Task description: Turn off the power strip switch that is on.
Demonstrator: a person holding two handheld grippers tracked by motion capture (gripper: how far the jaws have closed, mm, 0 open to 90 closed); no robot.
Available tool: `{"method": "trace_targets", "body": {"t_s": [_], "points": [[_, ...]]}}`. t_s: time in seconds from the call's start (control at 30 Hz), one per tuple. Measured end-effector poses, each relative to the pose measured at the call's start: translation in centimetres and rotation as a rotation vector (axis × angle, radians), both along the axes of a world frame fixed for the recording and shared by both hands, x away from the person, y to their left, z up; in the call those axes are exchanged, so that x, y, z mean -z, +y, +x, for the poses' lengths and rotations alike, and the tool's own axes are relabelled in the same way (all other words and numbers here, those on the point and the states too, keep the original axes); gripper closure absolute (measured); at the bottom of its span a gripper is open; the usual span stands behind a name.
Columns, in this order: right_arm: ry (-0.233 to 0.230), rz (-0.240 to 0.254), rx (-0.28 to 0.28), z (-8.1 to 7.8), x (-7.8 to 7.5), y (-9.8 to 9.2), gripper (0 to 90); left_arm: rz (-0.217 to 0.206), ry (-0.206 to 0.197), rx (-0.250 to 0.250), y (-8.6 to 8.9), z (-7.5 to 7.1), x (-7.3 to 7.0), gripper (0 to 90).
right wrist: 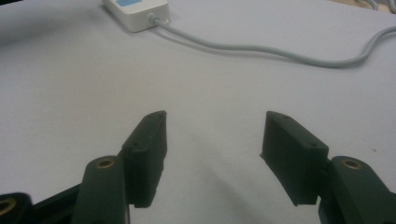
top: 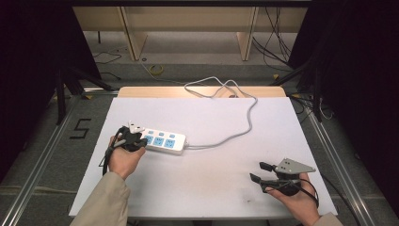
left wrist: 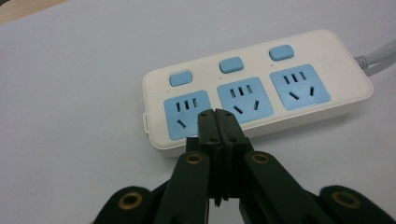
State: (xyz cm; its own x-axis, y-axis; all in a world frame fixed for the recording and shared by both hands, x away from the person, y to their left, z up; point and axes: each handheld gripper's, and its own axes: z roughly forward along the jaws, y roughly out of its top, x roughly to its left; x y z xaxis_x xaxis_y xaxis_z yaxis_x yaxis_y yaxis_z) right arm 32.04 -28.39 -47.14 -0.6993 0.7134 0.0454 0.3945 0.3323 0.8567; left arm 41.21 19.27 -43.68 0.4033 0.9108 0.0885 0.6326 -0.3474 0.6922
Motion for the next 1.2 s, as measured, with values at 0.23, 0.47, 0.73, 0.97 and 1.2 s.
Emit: {"method": "trace_targets", "body": {"t_s": [0.23, 0.47, 0.73, 0.97, 1.2], "points": [[-0.007, 0.002, 0.003, 0.0, -0.1, 0.0, 41.0, 0.003, 0.006, -0.001, -0.1, 0.4, 0.1, 89.6], [-0.006, -0.001, 0.004, 0.0, 0.0, 0.0, 40.9, 0.007, 0.007, -0.001, -0.1, 0.6, -0.3, 89.6], [-0.006, 0.001, 0.003, 0.0, 0.0, 0.0, 40.9, 0.011, 0.009, -0.002, 0.0, 1.0, -0.9, 89.6], [-0.004, 0.0, 0.003, 0.0, 0.0, 0.0, 40.9, 0.015, 0.005, 0.0, 0.0, 1.1, -1.4, 89.6], [-0.004, 0.0, 0.002, 0.0, 0.0, 0.0, 40.8, 0.006, 0.012, -0.007, 0.1, 1.3, -1.3, 89.6]]}}
